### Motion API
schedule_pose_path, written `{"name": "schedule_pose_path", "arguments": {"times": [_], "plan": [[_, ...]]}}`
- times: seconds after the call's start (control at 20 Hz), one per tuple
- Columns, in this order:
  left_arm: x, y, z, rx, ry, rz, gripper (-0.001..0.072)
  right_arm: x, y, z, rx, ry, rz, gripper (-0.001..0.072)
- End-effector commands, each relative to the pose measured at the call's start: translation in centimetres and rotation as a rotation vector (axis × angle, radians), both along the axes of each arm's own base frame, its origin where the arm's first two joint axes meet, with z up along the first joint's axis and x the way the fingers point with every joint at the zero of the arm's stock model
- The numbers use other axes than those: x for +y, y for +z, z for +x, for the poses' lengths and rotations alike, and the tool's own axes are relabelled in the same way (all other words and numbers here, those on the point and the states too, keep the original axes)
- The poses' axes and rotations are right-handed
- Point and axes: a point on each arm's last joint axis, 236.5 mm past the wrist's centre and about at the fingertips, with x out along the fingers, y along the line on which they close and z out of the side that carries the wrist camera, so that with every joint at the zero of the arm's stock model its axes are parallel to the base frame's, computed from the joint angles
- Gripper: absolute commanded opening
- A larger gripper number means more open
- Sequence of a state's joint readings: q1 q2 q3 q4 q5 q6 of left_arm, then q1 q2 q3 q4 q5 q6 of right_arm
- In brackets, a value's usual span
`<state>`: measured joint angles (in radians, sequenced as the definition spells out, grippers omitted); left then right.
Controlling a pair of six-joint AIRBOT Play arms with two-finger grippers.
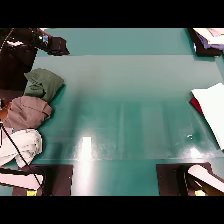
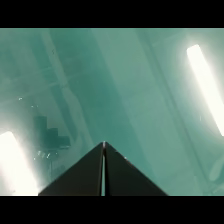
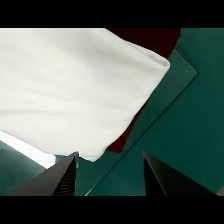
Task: Fold the shirts.
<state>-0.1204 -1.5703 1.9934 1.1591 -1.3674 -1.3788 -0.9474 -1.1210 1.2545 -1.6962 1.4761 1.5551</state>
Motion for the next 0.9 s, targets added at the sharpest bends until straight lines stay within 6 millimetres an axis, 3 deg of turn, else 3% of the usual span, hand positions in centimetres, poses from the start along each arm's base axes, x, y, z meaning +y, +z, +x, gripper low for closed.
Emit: {"name": "schedule_pose_path", "arguments": {"times": [0.0, 0.1, 0.15, 0.25, 0.3, 0.6, 0.85], "plan": [[0.0, 0.4, 0.4, -0.02, 0.009, -0.008, 0.003, 2.1, 2.0, 5.2, -0.223, 0.017, 0.072, 0.0446], [-0.2, 0.3, 0.1, -0.008, 0.004, -0.013, 0.0031, 5.5, 4.3, 9.8, -0.378, 0.103, 0.156, 0.0441], [-0.2, 0.4, 0.3, -0.014, 0.006, -0.015, 0.0031, 7.3, 5.5, 11.7, -0.431, 0.155, 0.188, 0.0401], [-0.2, 0.6, 0.6, -0.03, 0.012, -0.021, 0.0031, 11.3, 7.5, 14.6, -0.49, 0.297, 0.234, 0.0066], [-0.2, 0.8, 0.8, -0.041, 0.017, -0.024, 0.0031, 13.4, 8.2, 15.7, -0.493, 0.367, 0.244, 0.0021], [-0.2, 0.8, 0.9, -0.043, 0.018, -0.025, 0.0031, 26.0, 10.9, 19.4, -0.493, 0.756, 0.28, 0.0021], [-0.2, 0.8, 0.9, -0.043, 0.018, -0.025, 0.0031, 31.7, 11.1, 19.6, -0.482, 0.919, 0.292, 0.0021]]}}
